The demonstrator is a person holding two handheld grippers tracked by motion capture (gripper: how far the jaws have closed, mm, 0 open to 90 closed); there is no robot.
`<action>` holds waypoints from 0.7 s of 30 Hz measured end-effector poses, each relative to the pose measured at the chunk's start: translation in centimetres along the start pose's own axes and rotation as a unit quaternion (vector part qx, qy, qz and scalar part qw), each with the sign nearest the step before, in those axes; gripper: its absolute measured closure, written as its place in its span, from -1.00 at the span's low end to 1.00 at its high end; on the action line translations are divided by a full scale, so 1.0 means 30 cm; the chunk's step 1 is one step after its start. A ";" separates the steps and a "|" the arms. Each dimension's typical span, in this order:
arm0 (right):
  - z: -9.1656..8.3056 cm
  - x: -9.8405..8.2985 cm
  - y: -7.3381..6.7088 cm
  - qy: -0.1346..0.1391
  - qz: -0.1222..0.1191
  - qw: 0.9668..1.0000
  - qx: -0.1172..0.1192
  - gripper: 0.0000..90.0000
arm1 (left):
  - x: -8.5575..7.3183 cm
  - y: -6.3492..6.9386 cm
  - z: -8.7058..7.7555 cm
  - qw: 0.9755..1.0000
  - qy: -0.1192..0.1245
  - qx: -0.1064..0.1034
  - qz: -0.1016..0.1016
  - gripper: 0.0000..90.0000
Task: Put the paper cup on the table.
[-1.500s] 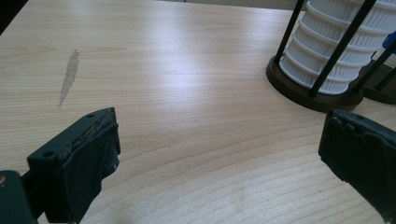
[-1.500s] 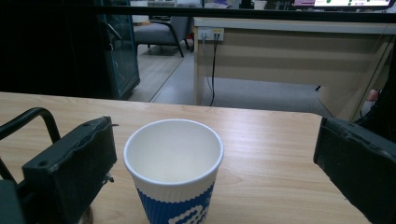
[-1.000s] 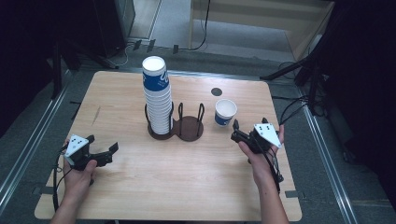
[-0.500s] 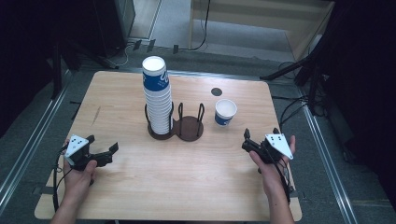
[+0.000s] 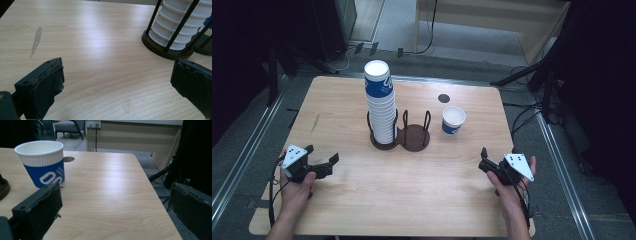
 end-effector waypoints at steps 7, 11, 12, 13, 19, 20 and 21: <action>-0.025 -0.032 0.024 -0.008 0.006 1.000 -0.006 -1.00 | 0.000 0.000 0.000 1.000 0.000 0.000 -0.002 -1.00; -0.040 -0.041 0.031 -0.010 0.006 1.000 -0.008 -1.00 | 0.000 0.000 0.000 1.000 0.000 0.000 -0.001 -1.00; -0.045 -0.044 0.032 -0.011 0.006 1.000 -0.008 -1.00 | 0.000 0.000 0.000 1.000 0.000 0.000 -0.001 -1.00; -0.048 -0.047 0.031 -0.012 0.006 1.000 -0.007 -1.00 | 0.000 0.000 0.000 1.000 0.000 0.000 -0.001 -1.00; -0.064 -0.068 0.033 -0.022 0.006 1.000 -0.008 -1.00 | 0.000 0.000 0.000 1.000 0.000 0.000 0.000 -1.00; -0.068 -0.071 0.034 -0.023 0.006 1.000 -0.009 -1.00 | -0.001 0.000 -0.001 1.000 -0.001 0.000 0.000 -1.00; -0.071 -0.074 0.035 -0.024 0.006 1.000 -0.010 -1.00 | -0.001 0.000 -0.001 1.000 0.000 0.000 0.000 -1.00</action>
Point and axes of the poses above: each handheld gripper's, and its own axes: z roughly forward along the jaws, x roughly out of its top, y roughly to its right, the point moved 5 cm from there along z, roughly forward along the jaws, and after that the axes turned 13 degrees about x, right-handed, at the moved point
